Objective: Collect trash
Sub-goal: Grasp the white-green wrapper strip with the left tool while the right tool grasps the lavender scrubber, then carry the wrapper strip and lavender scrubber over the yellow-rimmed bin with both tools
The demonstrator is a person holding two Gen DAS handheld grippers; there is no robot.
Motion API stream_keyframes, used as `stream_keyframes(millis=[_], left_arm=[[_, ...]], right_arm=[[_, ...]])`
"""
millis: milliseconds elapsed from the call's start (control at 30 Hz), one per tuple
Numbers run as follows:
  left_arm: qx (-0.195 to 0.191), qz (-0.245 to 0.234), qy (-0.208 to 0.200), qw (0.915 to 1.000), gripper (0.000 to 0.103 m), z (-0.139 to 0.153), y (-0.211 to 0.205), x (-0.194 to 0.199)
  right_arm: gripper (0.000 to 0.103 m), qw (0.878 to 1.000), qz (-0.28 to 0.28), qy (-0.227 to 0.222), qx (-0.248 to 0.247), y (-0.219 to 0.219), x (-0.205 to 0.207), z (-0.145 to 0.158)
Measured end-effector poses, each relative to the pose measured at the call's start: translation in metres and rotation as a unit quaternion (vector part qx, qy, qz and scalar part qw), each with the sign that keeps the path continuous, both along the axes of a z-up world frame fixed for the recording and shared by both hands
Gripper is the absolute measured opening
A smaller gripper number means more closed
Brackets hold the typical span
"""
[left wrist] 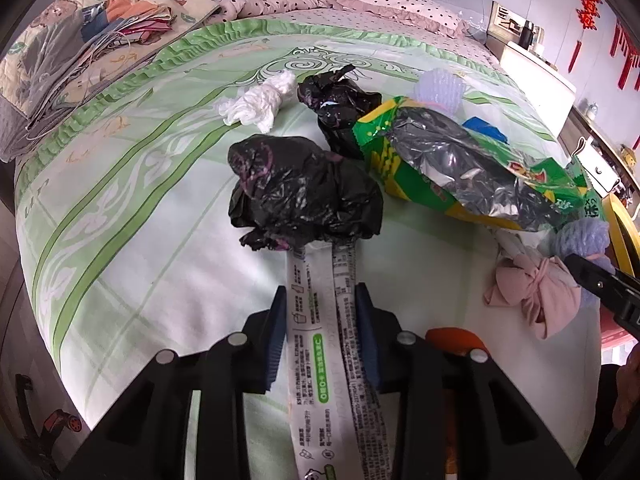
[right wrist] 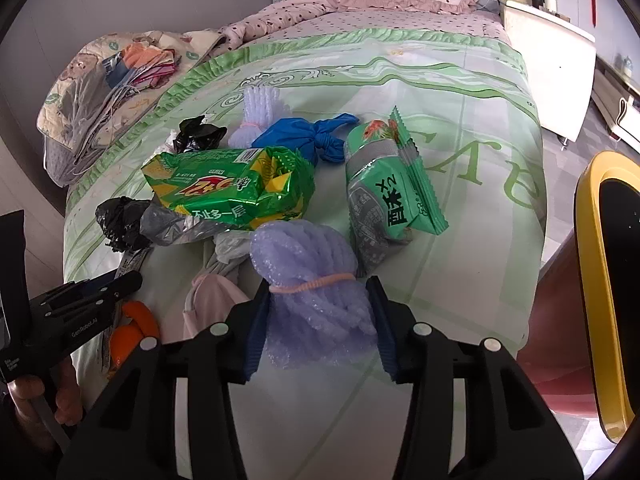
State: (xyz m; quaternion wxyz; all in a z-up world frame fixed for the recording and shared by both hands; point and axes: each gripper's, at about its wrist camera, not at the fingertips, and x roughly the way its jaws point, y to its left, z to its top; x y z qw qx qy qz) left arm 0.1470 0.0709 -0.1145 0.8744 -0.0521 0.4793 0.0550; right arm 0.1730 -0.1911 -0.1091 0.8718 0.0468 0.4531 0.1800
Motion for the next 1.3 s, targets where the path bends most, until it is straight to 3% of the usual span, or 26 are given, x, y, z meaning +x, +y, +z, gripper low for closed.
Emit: stream_keyframes(millis=[233,600,1300], left_arm=[[-0.009,0.002,-0.023,0.9997,0.03,0.016,0.002,-0.019],[0.006,-0.026,-0.087,0.9958,0.03,0.067,-0.013,-0.046],[-0.009,-0.083,-0.108,0.9906,0.027,0.115,-0.075,-0.025]], right_arm=[[0.043,1.0,0.015,-0.024,0.005,0.0,-0.017,0.02],[0.043,0.998,0.008,-0.058,0.018,-0.023,-0.05,0.062],[0.043,0.993,-0.049,-0.104,0.024,-0.105,-0.078,0.113]])
